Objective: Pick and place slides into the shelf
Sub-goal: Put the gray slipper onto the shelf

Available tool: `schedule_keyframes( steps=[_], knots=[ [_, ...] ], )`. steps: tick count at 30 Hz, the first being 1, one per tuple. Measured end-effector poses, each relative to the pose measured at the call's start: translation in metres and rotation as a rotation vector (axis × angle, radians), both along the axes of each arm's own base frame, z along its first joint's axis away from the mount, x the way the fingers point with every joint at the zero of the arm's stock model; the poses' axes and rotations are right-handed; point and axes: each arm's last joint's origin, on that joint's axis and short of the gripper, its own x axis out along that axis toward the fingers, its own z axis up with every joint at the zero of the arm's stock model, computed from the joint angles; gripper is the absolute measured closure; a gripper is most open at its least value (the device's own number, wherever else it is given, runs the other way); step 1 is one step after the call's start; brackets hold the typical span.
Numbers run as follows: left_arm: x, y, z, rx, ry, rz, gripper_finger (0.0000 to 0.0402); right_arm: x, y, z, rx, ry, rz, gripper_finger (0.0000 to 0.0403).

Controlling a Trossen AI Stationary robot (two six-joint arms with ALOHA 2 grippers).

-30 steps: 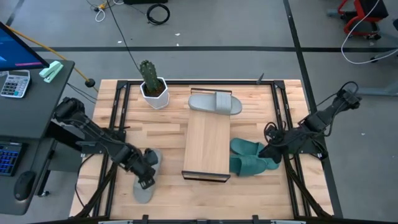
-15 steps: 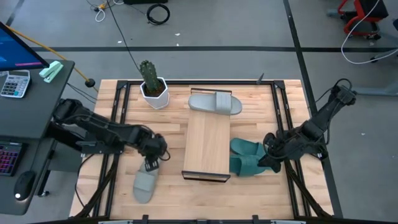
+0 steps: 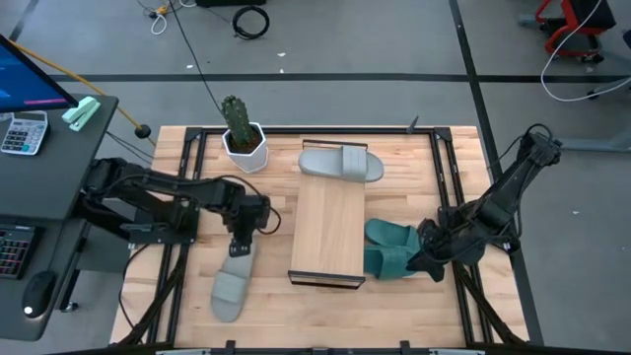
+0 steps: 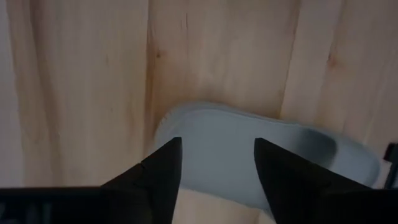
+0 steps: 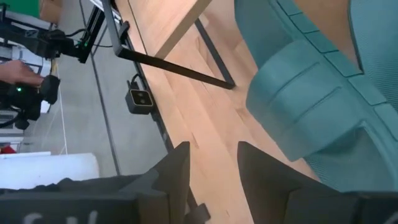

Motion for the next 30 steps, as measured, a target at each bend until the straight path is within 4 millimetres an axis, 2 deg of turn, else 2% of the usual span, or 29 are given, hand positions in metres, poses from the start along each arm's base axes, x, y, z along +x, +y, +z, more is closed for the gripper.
schedule_keyframes(
  steps=[8, 17, 30],
  knots=[
    [0.003, 0.014, -0.003, 0.019, -0.023, -0.086, 0.0158, 0.006, 0.006, 0.0, 0.026, -0.025, -0.012, 0.0261],
    [0.014, 0.023, -0.021, -0.024, 0.008, -0.129, 0.017, 0.009, 0.01, -0.001, 0.053, -0.023, -0.034, 0.0261],
    [0.023, 0.026, -0.05, -0.078, 0.097, -0.232, 0.017, 0.014, 0.015, -0.004, 0.061, -0.022, -0.042, 0.0261]
  ],
)
